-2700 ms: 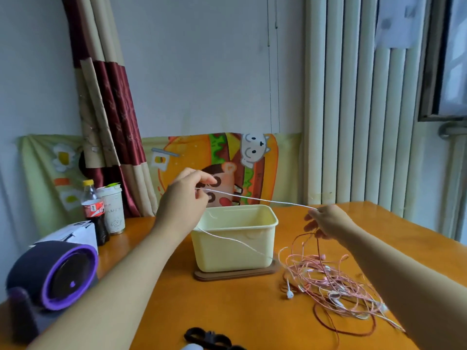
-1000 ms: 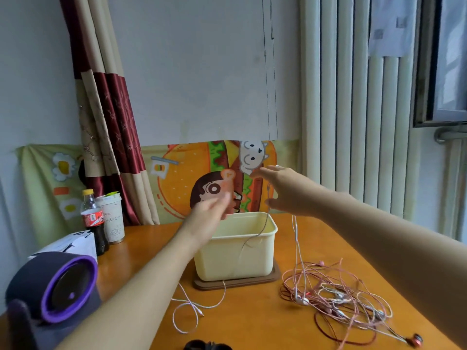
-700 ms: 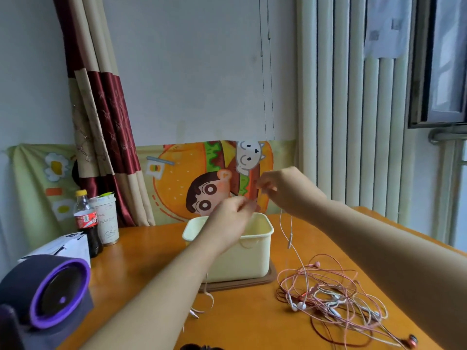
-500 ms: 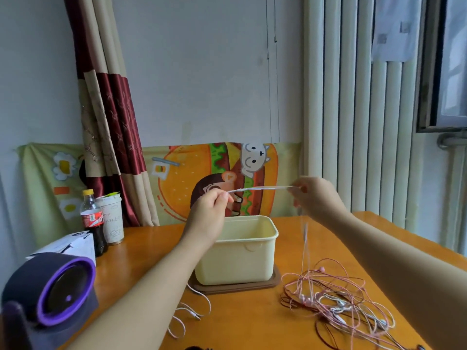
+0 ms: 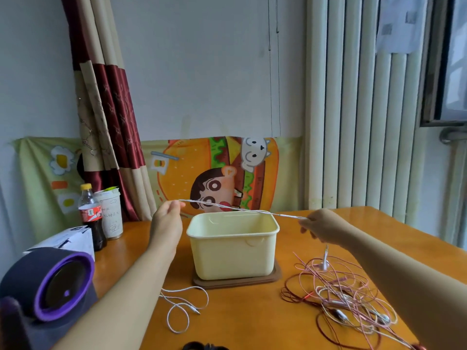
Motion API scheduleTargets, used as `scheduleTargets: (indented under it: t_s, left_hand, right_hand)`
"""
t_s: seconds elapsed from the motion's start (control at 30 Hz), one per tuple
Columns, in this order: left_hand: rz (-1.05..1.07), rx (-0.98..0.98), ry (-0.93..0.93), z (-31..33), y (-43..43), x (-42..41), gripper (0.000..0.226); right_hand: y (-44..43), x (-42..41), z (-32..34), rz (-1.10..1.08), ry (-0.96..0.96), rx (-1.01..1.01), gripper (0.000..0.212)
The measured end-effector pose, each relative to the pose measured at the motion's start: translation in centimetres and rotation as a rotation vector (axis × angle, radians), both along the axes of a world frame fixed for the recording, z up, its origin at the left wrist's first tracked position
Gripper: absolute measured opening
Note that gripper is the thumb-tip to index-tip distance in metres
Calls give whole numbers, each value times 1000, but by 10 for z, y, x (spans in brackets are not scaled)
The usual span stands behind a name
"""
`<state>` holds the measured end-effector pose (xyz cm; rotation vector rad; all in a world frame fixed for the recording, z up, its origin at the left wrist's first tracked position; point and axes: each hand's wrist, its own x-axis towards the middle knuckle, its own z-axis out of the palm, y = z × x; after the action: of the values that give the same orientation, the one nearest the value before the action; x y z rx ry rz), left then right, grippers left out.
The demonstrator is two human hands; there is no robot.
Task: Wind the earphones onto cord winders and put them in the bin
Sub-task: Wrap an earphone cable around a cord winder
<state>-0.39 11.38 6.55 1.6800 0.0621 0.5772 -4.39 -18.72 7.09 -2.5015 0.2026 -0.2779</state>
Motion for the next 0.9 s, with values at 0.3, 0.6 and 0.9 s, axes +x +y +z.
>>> scheduleTargets:
  t_s: [0.3,0.6,0.9]
  left_hand:
    - [-144,327,244,-39,13,22,25]
    - [-58,843,313,-65,16,37,25]
    - [-314,1055,410,-83,34,30,12]
  right_hand:
    - [-12,7,-28,-49,21,-194,38]
    - [13,12,-13,48,-362,-7,41]
    - [21,18,-23,142,485,-47,45]
